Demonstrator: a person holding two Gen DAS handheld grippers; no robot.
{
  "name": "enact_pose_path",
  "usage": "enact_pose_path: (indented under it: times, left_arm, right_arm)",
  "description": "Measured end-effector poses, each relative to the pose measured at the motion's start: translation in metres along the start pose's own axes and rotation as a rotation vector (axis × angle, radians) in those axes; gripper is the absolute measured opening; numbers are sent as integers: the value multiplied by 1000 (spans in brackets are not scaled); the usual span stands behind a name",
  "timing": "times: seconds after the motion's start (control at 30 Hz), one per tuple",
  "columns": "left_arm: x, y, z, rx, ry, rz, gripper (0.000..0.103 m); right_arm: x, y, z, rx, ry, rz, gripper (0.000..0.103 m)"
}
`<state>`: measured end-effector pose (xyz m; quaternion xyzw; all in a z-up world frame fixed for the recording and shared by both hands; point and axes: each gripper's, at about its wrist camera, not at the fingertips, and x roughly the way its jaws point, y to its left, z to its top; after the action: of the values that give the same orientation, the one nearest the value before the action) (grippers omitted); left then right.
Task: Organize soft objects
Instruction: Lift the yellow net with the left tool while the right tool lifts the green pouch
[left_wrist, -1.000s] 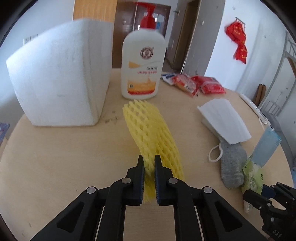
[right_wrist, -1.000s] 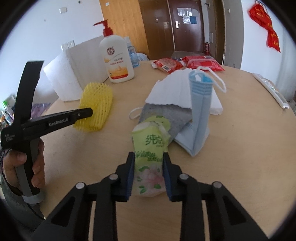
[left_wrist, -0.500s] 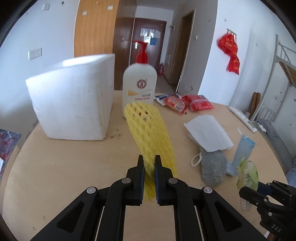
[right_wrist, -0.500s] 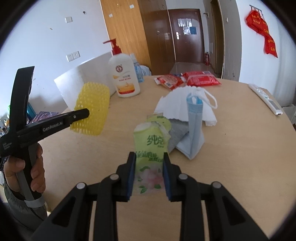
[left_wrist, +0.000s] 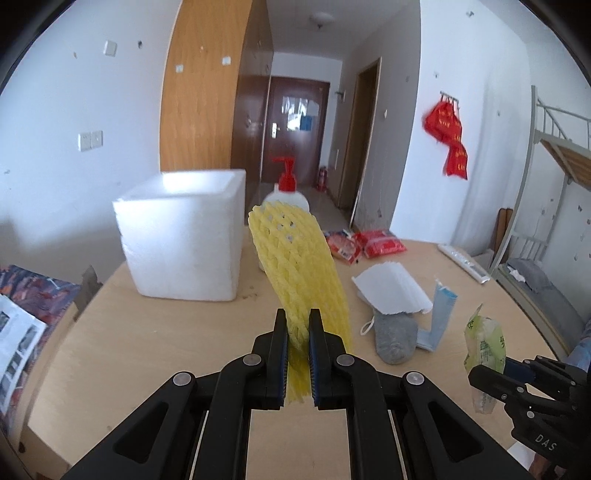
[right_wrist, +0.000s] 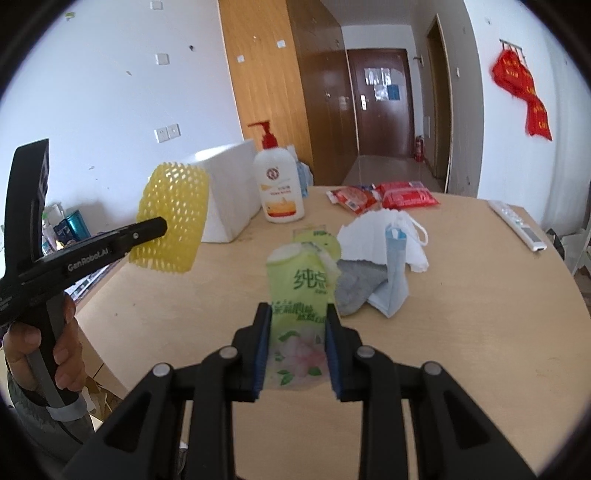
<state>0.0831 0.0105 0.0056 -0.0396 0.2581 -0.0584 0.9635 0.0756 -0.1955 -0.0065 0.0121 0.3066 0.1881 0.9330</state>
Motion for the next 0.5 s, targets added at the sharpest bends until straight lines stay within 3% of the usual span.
enact_pose_path:
  times: [0.5]
  left_arm:
    - [-72, -11, -7, 34, -118, 14, 10]
  right_arm:
    - [-49, 24, -2, -40, -121, 21, 32]
